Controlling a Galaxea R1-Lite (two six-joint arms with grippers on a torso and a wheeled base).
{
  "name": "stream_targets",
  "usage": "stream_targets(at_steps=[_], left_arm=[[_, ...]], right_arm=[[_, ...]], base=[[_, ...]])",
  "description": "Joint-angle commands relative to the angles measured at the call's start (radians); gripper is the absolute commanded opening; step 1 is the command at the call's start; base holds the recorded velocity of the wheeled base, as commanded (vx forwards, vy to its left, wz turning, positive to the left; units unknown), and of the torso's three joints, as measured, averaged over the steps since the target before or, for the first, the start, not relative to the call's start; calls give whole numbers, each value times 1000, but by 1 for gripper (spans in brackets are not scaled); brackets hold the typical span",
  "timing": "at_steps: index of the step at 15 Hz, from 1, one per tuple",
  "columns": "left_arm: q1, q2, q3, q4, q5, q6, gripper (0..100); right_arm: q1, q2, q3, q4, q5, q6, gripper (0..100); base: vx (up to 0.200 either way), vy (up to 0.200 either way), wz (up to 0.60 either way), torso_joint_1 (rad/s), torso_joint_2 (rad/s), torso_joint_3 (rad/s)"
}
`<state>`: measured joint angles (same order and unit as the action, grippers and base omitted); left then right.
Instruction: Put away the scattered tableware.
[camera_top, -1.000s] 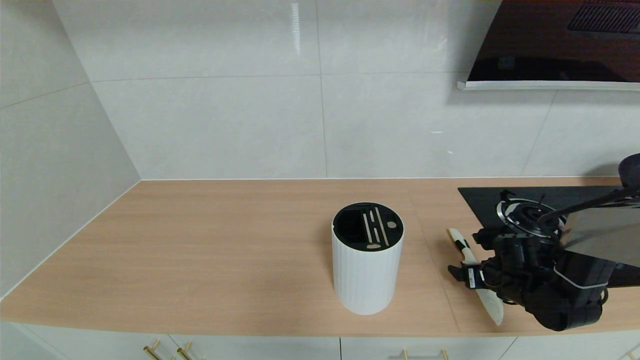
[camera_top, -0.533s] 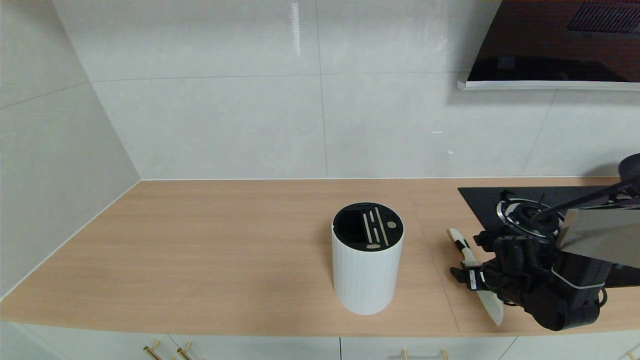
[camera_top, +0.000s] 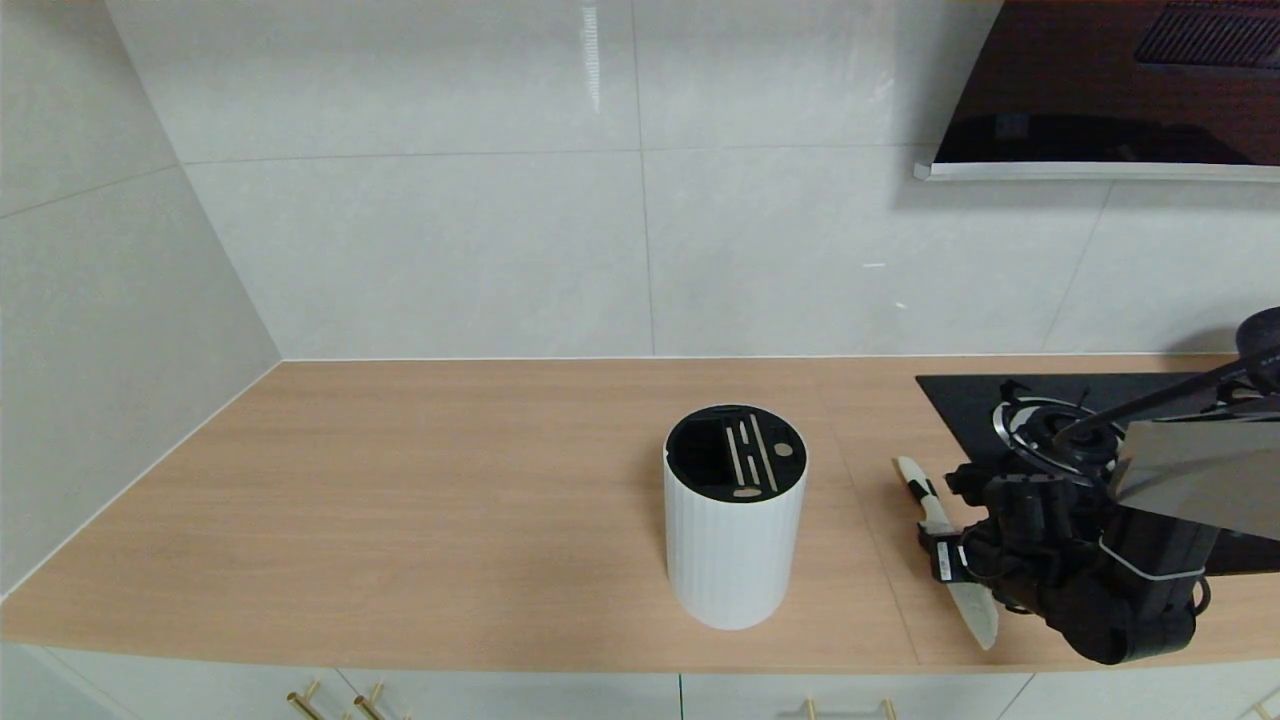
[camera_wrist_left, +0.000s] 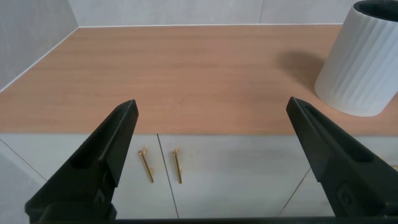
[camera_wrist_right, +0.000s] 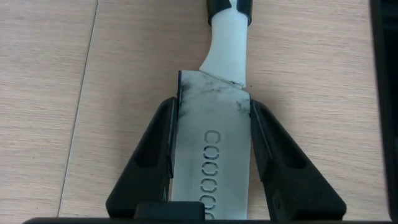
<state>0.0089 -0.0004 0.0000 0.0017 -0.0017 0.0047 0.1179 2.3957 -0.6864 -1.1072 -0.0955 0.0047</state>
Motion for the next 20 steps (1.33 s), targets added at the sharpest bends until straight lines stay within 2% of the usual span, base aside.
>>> stream_targets(at_steps=[1,7,11,13,15,16,17,18,19,20], left_arm=[[0,0,0,0,0,0,100],[0,0,0,0,0,8,100],[0,0,0,-2,2,0,100],[0,2,-14,0,-14,8,100],[0,91,-163,29,-63,9,100],[0,215,-298,60,-84,9,100],[0,343,-396,75,-101,20,100],[0,413,-436,75,-115,51,100],[0,594,-506,72,-123,178,100],[-4,672,-545,69,-129,198,100]], right_arm=[[0,2,-1,4,-1,0,0],[-1,-83,57,-88,-35,6,0],[11,-264,79,-86,-49,5,0],[52,-368,65,-86,-73,3,0],[97,-440,-4,-72,-82,1,0],[129,-478,-58,-48,-110,-2,0],[154,-506,-96,-22,-139,-2,0],[169,-523,-107,-14,-153,-2,0],[201,-566,-102,-14,-171,0,0],[221,-592,-90,-16,-179,1,0]], base=[[0,0,0,0,0,0],[0,0,0,0,0,0],[0,0,0,0,0,0],[0,0,0,0,0,0],[0,0,0,0,0,0],[0,0,0,0,0,0],[0,0,0,0,0,0],[0,0,0,0,0,0],[0,0,0,0,0,0],[0,0,0,0,0,0]])
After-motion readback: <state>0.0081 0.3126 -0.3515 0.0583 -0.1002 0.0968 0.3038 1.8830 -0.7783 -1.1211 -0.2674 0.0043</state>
